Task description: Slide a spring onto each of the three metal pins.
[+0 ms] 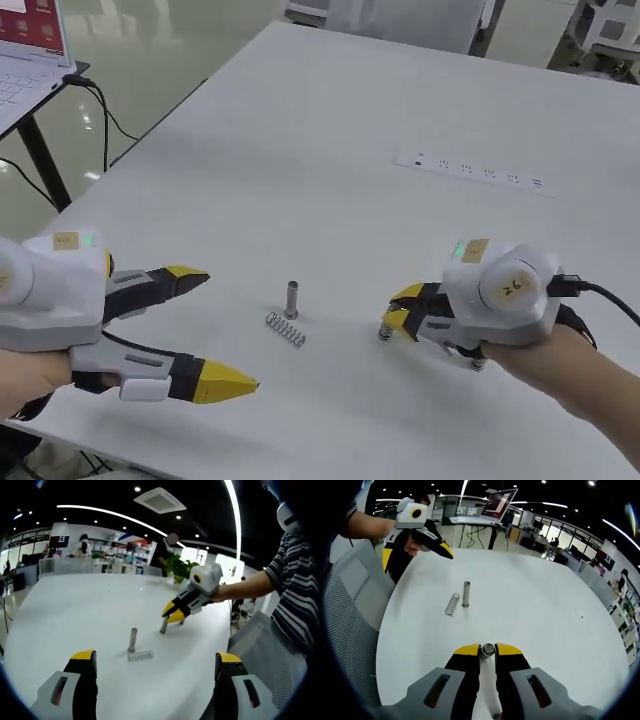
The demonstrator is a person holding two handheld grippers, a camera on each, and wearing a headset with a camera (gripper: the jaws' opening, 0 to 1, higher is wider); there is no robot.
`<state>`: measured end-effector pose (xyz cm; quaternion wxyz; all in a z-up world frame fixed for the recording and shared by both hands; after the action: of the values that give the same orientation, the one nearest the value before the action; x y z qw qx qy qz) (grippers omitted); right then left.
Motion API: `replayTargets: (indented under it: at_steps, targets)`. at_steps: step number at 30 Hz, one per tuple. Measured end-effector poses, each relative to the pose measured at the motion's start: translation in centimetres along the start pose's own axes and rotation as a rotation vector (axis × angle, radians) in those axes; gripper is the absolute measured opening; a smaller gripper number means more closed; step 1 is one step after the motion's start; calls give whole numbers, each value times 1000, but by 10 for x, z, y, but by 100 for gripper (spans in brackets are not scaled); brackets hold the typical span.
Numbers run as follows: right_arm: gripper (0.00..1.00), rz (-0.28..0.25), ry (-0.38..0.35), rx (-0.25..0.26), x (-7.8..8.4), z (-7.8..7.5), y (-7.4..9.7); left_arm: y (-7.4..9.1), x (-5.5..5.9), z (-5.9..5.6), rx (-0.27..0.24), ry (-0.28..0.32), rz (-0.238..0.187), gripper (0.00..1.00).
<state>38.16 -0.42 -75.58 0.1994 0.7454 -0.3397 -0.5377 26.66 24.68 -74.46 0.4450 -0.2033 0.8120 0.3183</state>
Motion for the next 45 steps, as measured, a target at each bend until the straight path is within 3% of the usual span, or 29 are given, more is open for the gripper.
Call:
replayTargets:
  at_steps: [13,19,25,36,45]
  targets:
    - [11,-30,-13,10,-5,-1,5,-1,-5,-3,6,-7,-4,94]
    - [11,-104,-70,25,-12,-1,19,0,-6,-2,4,-6,-7,94]
    - [11,-142,-111,34,-12,5,30,-1,-6,-3,5,-5,-6,94]
    - [11,-141,-136,2,-5,24,30,2,-6,-3,1,-9,-1,94]
    - [10,-116,-138,-22,-1,32,25,4,-6,-2,-1,-7,1,94]
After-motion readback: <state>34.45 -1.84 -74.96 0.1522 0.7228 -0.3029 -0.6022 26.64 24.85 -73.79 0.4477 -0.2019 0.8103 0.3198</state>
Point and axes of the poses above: the centre of the closed fingertips' face, and the gripper's own axes: y roughly backward along the fingers, z roughly to its left, x roughly out of its underside, the point moved 9 cm from there along y, roughly backward along the fingers, and after that the axes turned 12 degrees about y, right-handed, at the moved point
